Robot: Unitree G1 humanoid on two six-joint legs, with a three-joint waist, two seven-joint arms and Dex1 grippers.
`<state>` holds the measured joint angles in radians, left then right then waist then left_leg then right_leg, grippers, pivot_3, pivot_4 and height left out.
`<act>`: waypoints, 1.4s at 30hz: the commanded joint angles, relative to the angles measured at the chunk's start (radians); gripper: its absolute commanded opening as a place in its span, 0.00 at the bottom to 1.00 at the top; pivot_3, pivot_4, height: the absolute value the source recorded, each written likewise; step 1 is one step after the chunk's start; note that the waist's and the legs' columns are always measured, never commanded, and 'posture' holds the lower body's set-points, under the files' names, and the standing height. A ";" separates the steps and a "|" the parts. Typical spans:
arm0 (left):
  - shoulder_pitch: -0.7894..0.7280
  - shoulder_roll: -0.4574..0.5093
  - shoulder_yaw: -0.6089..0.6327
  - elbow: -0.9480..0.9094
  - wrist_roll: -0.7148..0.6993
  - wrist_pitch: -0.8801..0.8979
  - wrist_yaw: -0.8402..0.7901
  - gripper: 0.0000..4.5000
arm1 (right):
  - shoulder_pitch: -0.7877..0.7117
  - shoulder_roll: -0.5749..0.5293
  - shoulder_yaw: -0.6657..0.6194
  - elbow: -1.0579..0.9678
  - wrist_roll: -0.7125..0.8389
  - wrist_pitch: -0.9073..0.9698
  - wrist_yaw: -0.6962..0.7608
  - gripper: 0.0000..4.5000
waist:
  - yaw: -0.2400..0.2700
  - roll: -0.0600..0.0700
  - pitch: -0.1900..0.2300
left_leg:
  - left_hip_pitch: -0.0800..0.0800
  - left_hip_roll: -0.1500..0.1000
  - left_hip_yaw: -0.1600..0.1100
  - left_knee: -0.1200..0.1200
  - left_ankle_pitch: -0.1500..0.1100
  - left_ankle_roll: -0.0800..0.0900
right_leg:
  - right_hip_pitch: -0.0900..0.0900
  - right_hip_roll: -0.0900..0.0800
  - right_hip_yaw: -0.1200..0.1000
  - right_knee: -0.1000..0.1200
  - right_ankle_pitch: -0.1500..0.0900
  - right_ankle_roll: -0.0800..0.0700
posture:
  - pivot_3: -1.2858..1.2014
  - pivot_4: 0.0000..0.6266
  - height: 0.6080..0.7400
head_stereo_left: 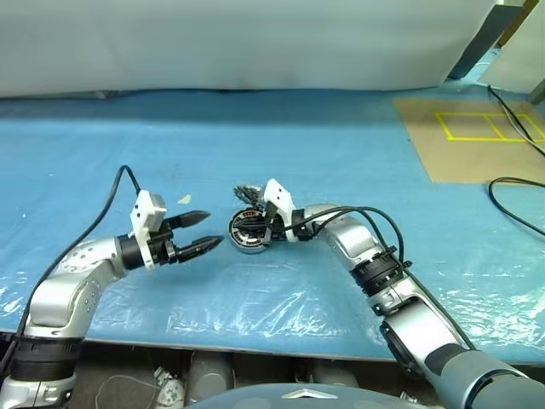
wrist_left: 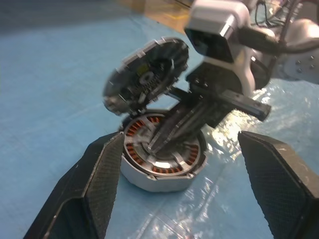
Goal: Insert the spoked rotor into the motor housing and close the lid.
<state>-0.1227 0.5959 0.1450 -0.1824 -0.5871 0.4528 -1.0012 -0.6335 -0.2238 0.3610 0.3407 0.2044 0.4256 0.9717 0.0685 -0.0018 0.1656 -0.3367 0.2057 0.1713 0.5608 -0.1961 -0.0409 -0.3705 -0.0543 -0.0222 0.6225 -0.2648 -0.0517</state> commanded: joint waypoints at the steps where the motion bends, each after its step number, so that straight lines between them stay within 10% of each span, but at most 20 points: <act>1: -0.035 -0.017 0.002 0.024 0.001 -0.025 0.012 0.85 | 0.022 -0.040 -0.074 -0.094 0.113 0.154 0.070 0.00 | 0.004 0.000 0.000 | 0.000 -0.001 0.000 0.000 0.000 0.000 | 0.001 -0.001 0.000 0.000 0.000 0.000 | 0.52 0.24 1.00; 19: -0.481 -0.140 -0.025 0.664 0.119 -0.235 -0.034 0.85 | 0.236 -0.353 -0.179 -0.495 0.284 0.404 0.111 0.00 | 0.023 -0.001 0.000 | -0.033 0.000 -0.001 0.004 0.005 0.001 | -0.029 0.007 -0.002 0.002 0.009 0.001 | 0.52 0.24 1.00; 31: -0.884 -0.275 -0.083 1.250 0.277 -0.489 -0.292 0.04 | 0.292 -0.337 -0.203 -0.541 0.290 0.433 -0.005 0.00 | 0.037 -0.002 0.001 | -0.035 -0.002 -0.002 0.006 0.005 0.001 | -0.028 0.001 -0.003 0.001 0.011 0.004 | 0.52 0.24 1.00; 42: -1.054 -0.377 -0.185 1.362 0.448 -0.736 -0.497 0.01 | 0.372 -0.344 -0.209 -0.526 0.273 0.374 -0.025 0.00 | 0.041 -0.003 0.001 | -0.038 -0.006 -0.009 0.006 0.005 0.001 | -0.028 0.001 -0.006 0.001 0.011 0.004 | 0.52 0.24 1.00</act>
<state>-1.1581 0.2107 -0.0199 1.1786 -0.1660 -0.2346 -1.4505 -0.2657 -0.5649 0.1720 -0.1608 0.4698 0.8140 0.9529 0.1096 -0.0045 0.1666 -0.3746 0.2001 0.1613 0.5671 -0.1908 -0.0400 -0.3987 -0.0533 -0.0287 0.6240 -0.2536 -0.0479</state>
